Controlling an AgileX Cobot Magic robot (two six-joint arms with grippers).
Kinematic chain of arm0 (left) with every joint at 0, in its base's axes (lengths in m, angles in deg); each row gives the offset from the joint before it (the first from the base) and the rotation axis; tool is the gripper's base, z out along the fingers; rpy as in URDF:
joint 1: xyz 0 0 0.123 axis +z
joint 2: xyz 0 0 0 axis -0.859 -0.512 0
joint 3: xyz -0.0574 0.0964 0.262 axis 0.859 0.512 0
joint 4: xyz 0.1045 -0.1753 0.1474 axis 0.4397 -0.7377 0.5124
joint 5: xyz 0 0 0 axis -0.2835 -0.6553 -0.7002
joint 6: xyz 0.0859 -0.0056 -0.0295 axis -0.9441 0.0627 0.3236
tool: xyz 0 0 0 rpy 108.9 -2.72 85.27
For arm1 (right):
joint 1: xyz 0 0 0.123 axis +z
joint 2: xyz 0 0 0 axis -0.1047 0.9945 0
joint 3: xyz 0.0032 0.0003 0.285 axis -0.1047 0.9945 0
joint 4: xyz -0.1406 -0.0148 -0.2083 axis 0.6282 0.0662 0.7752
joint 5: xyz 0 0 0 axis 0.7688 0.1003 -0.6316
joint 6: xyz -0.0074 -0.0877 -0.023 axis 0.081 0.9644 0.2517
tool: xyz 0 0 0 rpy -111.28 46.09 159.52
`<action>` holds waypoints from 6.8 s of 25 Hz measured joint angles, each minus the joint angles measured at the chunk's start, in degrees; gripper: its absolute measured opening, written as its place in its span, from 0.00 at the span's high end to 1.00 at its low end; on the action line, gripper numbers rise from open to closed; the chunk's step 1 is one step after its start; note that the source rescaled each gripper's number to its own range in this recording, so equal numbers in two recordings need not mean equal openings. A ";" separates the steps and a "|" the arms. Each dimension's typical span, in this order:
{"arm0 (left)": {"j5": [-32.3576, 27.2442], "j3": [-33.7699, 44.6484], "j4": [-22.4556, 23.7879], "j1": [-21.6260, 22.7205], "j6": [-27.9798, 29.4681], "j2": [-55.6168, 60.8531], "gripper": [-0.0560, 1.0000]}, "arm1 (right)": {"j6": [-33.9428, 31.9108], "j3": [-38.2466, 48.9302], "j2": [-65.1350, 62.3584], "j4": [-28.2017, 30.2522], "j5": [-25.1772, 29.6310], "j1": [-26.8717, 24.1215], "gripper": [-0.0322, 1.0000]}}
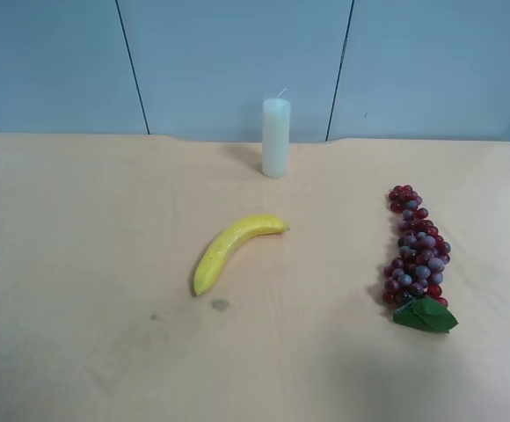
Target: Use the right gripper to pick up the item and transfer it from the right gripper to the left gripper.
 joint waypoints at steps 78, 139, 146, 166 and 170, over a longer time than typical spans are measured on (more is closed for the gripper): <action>0.00 0.00 0.00 0.00 0.00 0.00 0.06 | -2.70 -37.86 108.13 -4.88 -21.66 -2.41 0.00; 0.05 0.00 0.00 0.00 0.00 0.00 0.06 | -10.65 -45.31 119.77 2.05 -21.88 3.16 0.65; 0.05 0.00 0.00 0.00 0.00 0.00 0.06 | -10.65 -45.31 119.77 3.03 -22.76 3.16 0.79; 0.05 0.00 0.00 0.00 0.00 0.00 0.06 | -10.18 -45.38 119.64 4.21 -22.79 3.16 0.93; 0.05 0.00 0.00 0.00 0.00 0.00 0.06 | -10.18 -45.38 117.95 4.15 -22.73 3.16 0.93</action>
